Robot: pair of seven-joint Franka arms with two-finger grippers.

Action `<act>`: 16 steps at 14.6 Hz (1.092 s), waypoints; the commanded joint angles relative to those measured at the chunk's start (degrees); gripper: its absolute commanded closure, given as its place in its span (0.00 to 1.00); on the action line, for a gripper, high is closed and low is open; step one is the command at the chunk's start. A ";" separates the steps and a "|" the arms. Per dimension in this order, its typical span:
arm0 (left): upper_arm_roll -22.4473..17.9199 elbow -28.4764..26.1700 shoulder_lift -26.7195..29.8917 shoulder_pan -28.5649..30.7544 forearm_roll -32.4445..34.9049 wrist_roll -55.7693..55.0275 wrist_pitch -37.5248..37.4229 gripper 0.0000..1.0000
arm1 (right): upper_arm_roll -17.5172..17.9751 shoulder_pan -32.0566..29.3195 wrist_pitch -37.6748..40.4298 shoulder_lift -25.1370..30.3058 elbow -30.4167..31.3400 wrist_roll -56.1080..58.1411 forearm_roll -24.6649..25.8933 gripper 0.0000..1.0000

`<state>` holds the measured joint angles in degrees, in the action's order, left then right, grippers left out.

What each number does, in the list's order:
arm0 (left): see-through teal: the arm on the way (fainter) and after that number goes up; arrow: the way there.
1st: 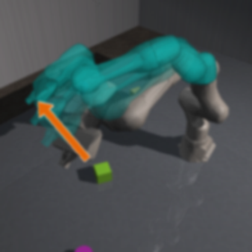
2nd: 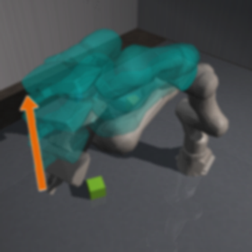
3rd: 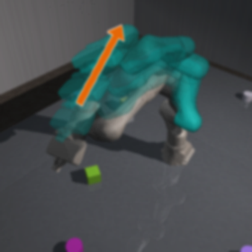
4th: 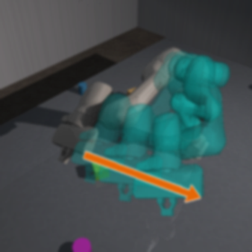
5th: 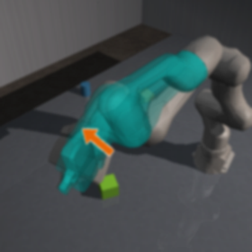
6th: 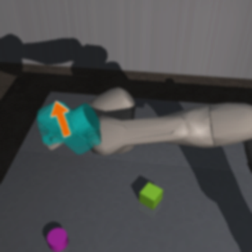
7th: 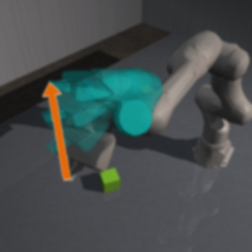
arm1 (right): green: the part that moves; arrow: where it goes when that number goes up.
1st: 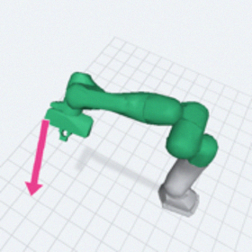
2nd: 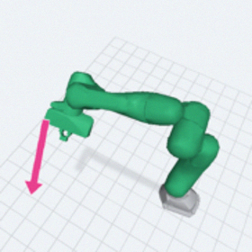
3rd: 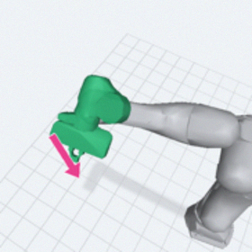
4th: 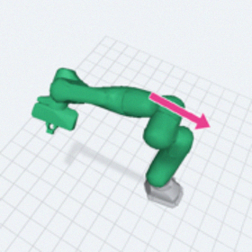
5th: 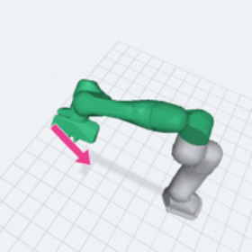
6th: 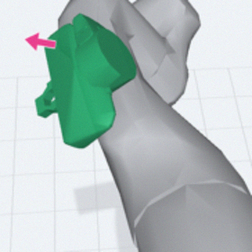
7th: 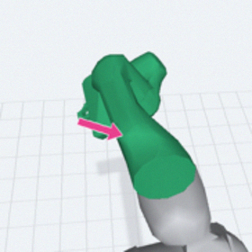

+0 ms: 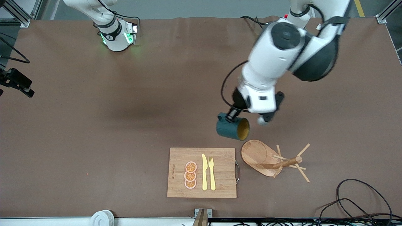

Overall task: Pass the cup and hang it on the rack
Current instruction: 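Lift the teal mug with the left gripper toward the wooden rack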

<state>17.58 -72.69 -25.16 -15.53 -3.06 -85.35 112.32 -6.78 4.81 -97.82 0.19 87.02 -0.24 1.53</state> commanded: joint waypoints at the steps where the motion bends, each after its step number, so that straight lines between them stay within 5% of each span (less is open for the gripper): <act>1: 0.61 -1.49 1.08 6.19 -11.22 4.65 -0.62 1.00 | 0.54 -0.85 0.61 -0.27 -1.23 0.07 -0.30 0.00; 9: 0.35 -1.76 -4.53 21.23 -41.64 21.62 -6.42 1.00 | 0.45 -1.20 0.26 -0.62 -1.94 0.68 -0.04 0.00; 16: 0.17 -1.76 -10.43 23.96 -53.45 22.68 -6.42 1.00 | 0.54 -1.20 0.26 -1.68 -1.94 0.68 -0.30 0.00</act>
<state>17.34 -75.00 -34.68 7.82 -54.54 -62.89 106.28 -6.95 4.71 -97.84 -0.90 85.89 -0.23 1.56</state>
